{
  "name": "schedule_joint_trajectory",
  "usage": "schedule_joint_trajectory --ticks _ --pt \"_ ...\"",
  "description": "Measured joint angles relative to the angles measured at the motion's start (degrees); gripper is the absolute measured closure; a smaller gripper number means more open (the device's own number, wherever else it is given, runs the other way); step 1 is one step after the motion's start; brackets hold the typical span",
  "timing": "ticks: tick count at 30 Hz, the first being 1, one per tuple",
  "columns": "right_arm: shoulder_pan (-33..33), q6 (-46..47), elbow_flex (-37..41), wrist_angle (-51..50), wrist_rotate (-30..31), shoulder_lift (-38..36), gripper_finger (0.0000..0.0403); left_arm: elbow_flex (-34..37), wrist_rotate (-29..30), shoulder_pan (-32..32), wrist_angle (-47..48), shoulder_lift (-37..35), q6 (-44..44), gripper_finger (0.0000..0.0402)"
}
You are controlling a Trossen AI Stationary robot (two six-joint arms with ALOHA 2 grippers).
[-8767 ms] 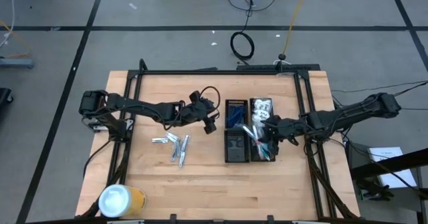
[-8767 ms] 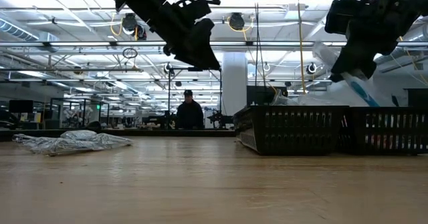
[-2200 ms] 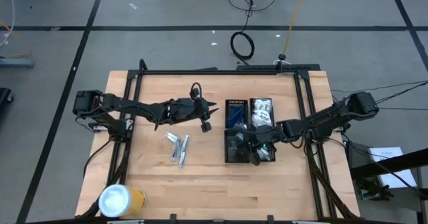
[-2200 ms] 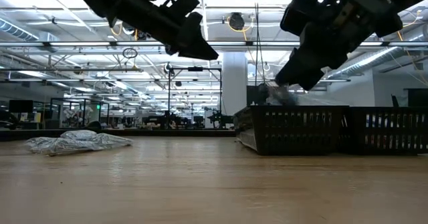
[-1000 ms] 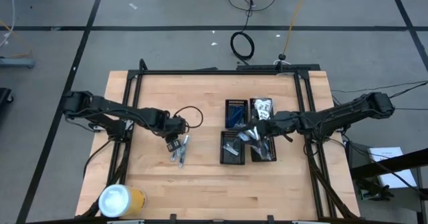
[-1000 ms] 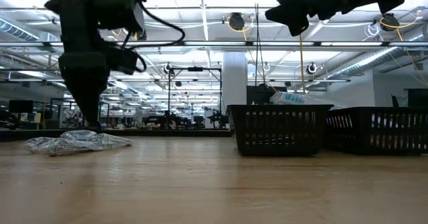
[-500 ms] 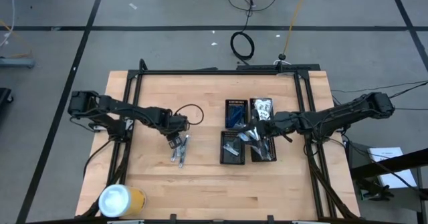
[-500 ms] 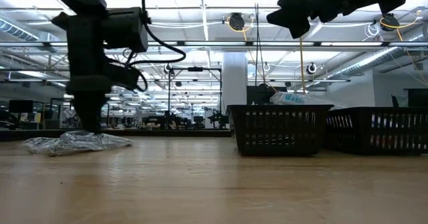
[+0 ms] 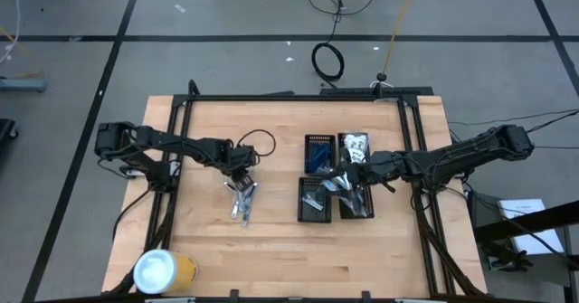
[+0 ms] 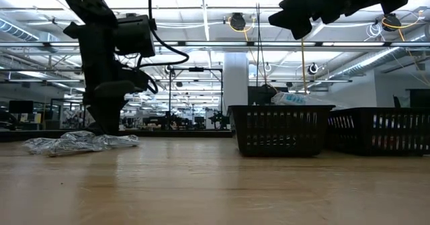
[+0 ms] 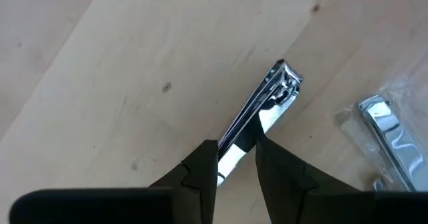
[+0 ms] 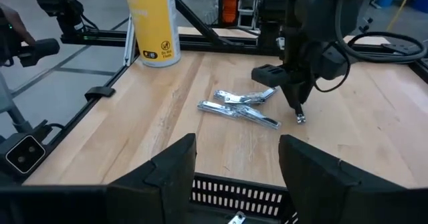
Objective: Pick & Place Travel size toiletries
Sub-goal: Put the nail cutter into the bottom left black basket
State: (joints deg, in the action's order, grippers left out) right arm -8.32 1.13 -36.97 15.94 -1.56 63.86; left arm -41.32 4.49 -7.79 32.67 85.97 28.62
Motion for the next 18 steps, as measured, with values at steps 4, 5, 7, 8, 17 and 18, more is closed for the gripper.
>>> schedule_joint_trajectory --ticks 4,5,7,8,17,18 --pt "0.00 -0.09 0.00 -0.39 0.00 0.00 0.0202 0.02 -0.04 -0.31 0.15 0.02 0.14 0.0267" --pt "0.00 -0.11 0.00 -0.46 0.00 0.00 0.0202 0.02 -0.03 -0.31 0.15 0.02 0.03 0.0255" --pt "0.00 -0.21 0.00 -0.48 0.00 0.00 0.0202 0.02 -0.04 -0.31 0.17 0.02 -1.31 0.0229" --pt "0.00 -0.25 0.00 -0.48 0.00 0.00 0.0202 0.02 -0.04 -0.29 0.16 0.02 -2.37 0.0217" --pt "0.00 -0.28 0.00 -1.19 0.00 0.00 0.0203 -0.03 -0.11 -1.64 0.13 1.68 -7.47 0.0186" --pt "0.00 -0.30 0.00 -1.25 0.00 0.00 0.0203 -0.13 -0.24 -1.92 -0.16 2.26 -8.40 0.0188"
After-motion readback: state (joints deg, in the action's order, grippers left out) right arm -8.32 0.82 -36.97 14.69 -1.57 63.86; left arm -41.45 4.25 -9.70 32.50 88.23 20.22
